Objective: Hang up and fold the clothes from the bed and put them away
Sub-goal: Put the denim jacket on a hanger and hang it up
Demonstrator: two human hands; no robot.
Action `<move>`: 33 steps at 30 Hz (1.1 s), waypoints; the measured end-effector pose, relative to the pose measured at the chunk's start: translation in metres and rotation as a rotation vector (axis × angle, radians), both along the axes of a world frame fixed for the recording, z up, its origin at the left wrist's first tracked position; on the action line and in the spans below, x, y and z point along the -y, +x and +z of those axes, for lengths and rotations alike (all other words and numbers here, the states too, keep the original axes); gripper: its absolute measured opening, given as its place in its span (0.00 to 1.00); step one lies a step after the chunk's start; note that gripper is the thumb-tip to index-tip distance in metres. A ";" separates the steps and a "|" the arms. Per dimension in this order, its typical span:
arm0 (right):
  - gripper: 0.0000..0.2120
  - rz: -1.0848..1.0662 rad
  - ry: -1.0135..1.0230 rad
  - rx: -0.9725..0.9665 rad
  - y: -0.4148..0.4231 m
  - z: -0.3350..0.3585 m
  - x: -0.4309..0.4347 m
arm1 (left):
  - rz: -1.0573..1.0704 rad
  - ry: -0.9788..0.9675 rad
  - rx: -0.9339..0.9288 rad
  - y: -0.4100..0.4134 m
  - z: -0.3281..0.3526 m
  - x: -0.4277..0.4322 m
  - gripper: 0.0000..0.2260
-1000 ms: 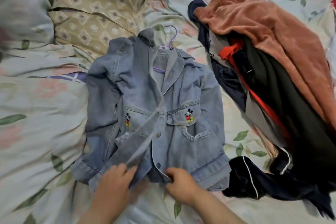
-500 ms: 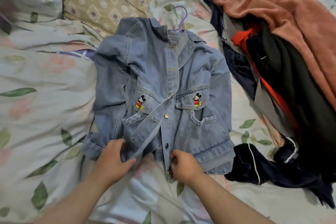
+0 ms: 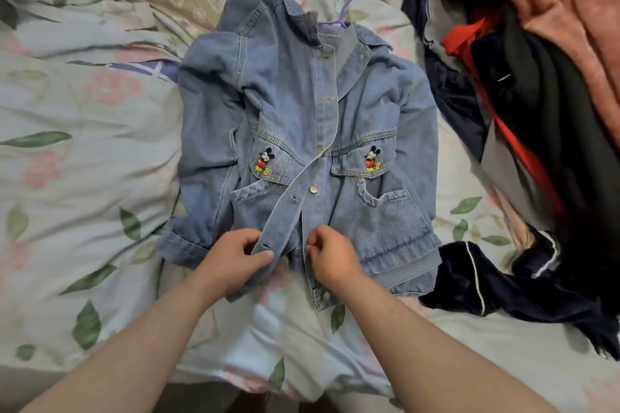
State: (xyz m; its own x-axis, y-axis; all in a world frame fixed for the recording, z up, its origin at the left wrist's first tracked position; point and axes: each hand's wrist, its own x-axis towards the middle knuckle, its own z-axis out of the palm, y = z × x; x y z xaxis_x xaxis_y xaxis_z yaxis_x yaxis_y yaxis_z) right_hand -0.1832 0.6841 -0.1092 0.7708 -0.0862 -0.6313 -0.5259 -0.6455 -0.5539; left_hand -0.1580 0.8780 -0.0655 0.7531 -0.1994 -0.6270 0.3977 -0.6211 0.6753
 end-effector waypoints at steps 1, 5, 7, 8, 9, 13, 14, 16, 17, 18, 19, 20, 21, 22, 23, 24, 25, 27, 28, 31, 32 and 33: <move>0.09 -0.051 0.040 -0.001 0.000 0.001 0.001 | 0.058 -0.057 -0.018 -0.003 0.003 0.005 0.08; 0.10 -0.283 0.312 -0.004 0.001 0.016 0.008 | 0.242 -0.086 0.049 -0.011 0.008 0.026 0.08; 0.11 -0.370 0.413 -0.022 0.003 0.025 0.011 | 0.248 -0.031 0.103 -0.013 0.006 0.038 0.07; 0.12 -0.373 0.438 -0.033 0.004 0.029 0.012 | 0.235 -0.028 0.110 -0.014 0.005 0.044 0.08; 0.13 -0.374 0.463 -0.046 0.004 0.032 0.013 | 0.231 -0.037 0.111 -0.016 0.005 0.050 0.09; 0.13 -0.378 0.514 -0.098 0.008 0.043 0.015 | 0.324 -0.118 0.120 -0.018 0.003 0.056 0.15; 0.12 -0.367 0.510 -0.100 0.008 0.045 0.014 | 0.344 -0.141 0.100 -0.019 0.001 0.055 0.14; 0.11 -0.349 0.491 -0.085 0.008 0.045 0.013 | 0.357 -0.136 0.067 -0.020 -0.002 0.056 0.09; 0.11 -0.339 0.469 -0.074 0.008 0.046 0.012 | 0.365 -0.115 0.060 -0.021 -0.004 0.057 0.08; 0.10 -0.327 0.445 -0.059 0.008 0.046 0.011 | 0.370 -0.092 0.058 -0.020 -0.007 0.058 0.09; 0.10 -0.316 0.427 -0.045 0.007 0.046 0.011 | 0.371 -0.079 0.064 -0.020 -0.009 0.059 0.11; 0.10 -0.307 0.415 -0.028 0.006 0.045 0.011 | 0.369 -0.072 0.073 -0.019 -0.010 0.060 0.12; 0.11 -0.301 0.405 -0.010 0.006 0.046 0.011 | 0.366 -0.070 0.086 -0.018 -0.010 0.062 0.12; 0.12 -0.301 0.401 0.007 0.005 0.045 0.011 | 0.359 -0.064 0.097 -0.017 -0.010 0.063 0.12; 0.12 -0.313 0.407 0.019 0.005 0.045 0.012 | 0.348 -0.056 0.111 -0.017 -0.011 0.063 0.12; 0.12 -0.337 0.423 0.020 0.004 0.044 0.012 | 0.331 -0.037 0.117 -0.017 -0.010 0.064 0.14; 0.11 -0.374 0.447 0.016 0.003 0.044 0.012 | 0.318 -0.034 0.105 -0.018 -0.010 0.064 0.15; 0.08 -0.427 0.476 0.013 0.001 0.042 0.013 | 0.330 -0.115 0.003 -0.018 -0.008 0.063 0.14; 0.08 -0.431 0.476 0.015 0.000 0.040 0.014 | 0.337 -0.187 -0.067 -0.018 -0.006 0.063 0.12; 0.11 -0.424 0.489 0.001 0.000 0.038 0.017 | 0.316 -0.272 -0.144 -0.017 -0.004 0.062 0.20; 0.12 -0.423 0.501 -0.010 0.000 0.037 0.017 | 0.315 -0.254 -0.131 -0.016 -0.004 0.062 0.20; 0.13 -0.429 0.512 -0.024 0.000 0.036 0.017 | 0.324 -0.234 -0.116 -0.016 -0.005 0.063 0.18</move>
